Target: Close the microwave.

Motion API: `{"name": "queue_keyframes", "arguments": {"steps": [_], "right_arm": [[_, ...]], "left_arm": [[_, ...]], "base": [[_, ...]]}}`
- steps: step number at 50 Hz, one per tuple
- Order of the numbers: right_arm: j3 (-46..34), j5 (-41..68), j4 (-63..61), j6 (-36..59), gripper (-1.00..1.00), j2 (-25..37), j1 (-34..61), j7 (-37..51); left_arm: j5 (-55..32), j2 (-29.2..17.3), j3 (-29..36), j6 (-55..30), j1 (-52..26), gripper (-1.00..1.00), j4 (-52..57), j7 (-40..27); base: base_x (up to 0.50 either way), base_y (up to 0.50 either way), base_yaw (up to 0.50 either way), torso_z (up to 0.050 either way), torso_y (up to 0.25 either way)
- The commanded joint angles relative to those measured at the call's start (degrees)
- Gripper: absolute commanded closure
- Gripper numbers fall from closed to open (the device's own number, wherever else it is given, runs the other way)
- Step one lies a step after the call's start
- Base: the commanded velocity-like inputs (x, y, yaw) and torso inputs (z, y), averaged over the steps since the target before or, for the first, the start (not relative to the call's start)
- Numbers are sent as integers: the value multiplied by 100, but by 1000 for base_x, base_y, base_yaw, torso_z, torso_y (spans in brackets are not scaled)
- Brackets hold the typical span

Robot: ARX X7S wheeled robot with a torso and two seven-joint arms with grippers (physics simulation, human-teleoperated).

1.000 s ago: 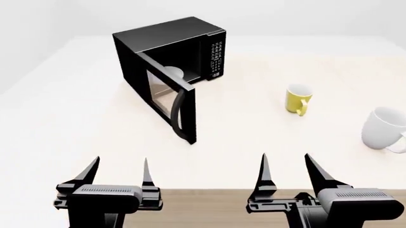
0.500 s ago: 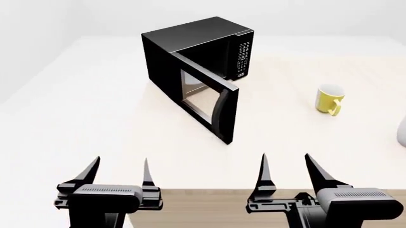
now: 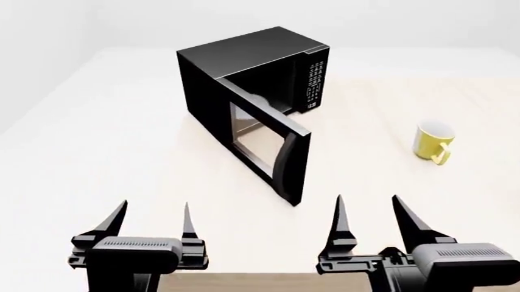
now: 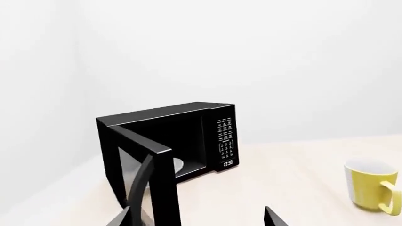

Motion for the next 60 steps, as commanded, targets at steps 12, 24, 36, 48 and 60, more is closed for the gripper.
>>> {"name": "queue_keyframes", "arguments": {"steps": [12, 24, 36, 48, 60], "right_arm": [[30, 95, -318, 164, -100, 128, -27, 247], [44, 175, -339, 134, -100, 180, -38, 275], [-18, 132, -278, 15, -100, 188, -43, 295], [-18, 255, -370, -197, -100, 237, -122, 212], [49, 342, -538, 48, -100, 292, -62, 438]], "left_arm": [[-55, -54, 58, 58, -38, -100, -73, -63], [-75, -87, 97, 40, -33, -100, -42, -106], [-99, -118, 80, 117, -23, -100, -92, -142], [-118, -143, 116, 84, -37, -100, -65, -185], [-131, -173, 139, 56, -56, -100, -57, -228]], "base": [[254, 0, 0, 0, 0], [0, 329, 0, 0, 0], [0, 381, 0, 0, 0], [3, 0, 0, 0, 0], [480, 0, 0, 0, 0]]}}
